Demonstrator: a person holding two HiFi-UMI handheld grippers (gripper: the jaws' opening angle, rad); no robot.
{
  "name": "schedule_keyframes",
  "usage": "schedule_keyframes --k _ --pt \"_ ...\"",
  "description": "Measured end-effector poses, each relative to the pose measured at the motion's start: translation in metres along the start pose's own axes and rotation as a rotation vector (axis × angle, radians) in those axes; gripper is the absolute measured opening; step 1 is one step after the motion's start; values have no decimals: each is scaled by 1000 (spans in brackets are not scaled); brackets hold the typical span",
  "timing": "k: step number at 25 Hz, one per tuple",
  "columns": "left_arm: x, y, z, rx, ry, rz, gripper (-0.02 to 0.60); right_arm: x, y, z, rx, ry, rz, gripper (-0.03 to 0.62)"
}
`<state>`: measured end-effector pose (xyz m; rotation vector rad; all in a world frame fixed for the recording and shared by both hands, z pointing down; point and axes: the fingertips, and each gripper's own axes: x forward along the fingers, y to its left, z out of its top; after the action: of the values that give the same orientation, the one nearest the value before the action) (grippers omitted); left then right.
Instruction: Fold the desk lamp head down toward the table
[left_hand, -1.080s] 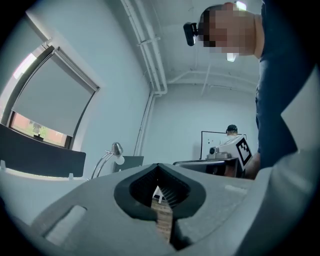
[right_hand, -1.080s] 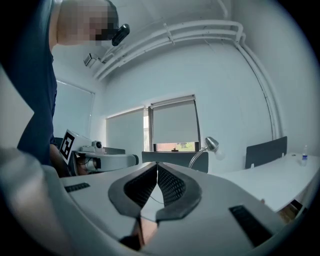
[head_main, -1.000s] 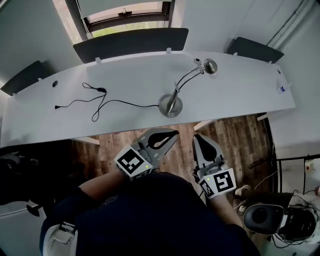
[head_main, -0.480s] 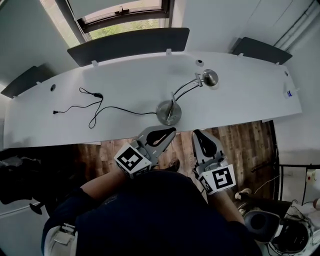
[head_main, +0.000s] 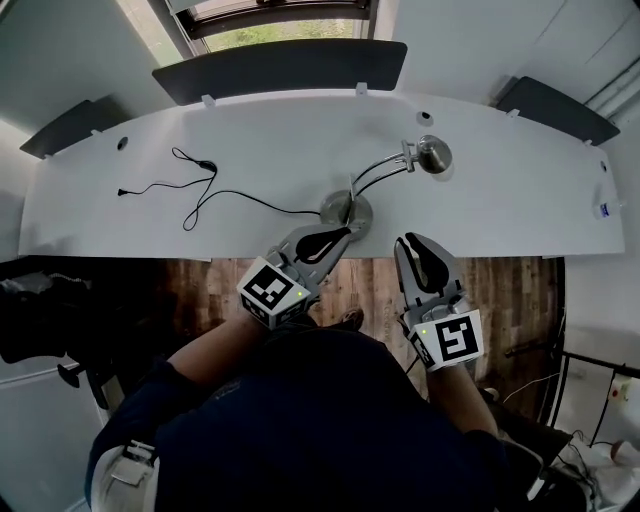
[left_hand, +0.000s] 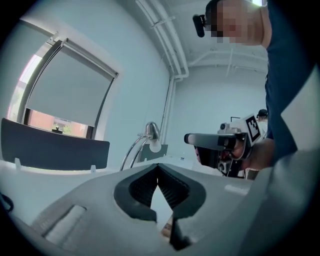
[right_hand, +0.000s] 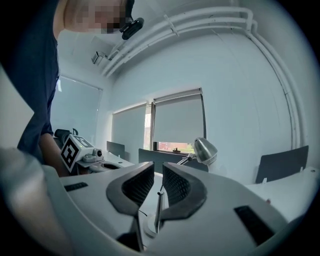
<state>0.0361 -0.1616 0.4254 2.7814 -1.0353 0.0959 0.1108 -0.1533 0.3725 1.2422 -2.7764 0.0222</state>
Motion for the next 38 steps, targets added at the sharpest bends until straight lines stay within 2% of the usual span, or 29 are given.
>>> schedule_keyframes --k 4,11,18,21,24,29,34,38 --pt "9 19 -22 5 30 11 6 10 -11 0 -87 40 -35 57" --pt "27 48 -63 33 114 -62 23 36 -26 0 -242 139 -129 94" --pt "39 69 -87 37 145 -93 102 60 -36 -6 -556 312 -213 120" --pt "48 76 -96 36 165 -86 131 67 -46 -7 -768 392 -265 126" --pt "56 80 -100 37 165 -85 137 75 -50 -12 -964 472 -270 130" --pt "66 81 -102 46 158 -98 138 86 -57 -20 -1141 564 -271 138" --pt "72 86 -100 43 123 -84 138 92 -60 -18 -1314 588 -268 140" --pt "79 87 -102 58 120 -84 138 97 -63 -22 -1383 602 -255 140"
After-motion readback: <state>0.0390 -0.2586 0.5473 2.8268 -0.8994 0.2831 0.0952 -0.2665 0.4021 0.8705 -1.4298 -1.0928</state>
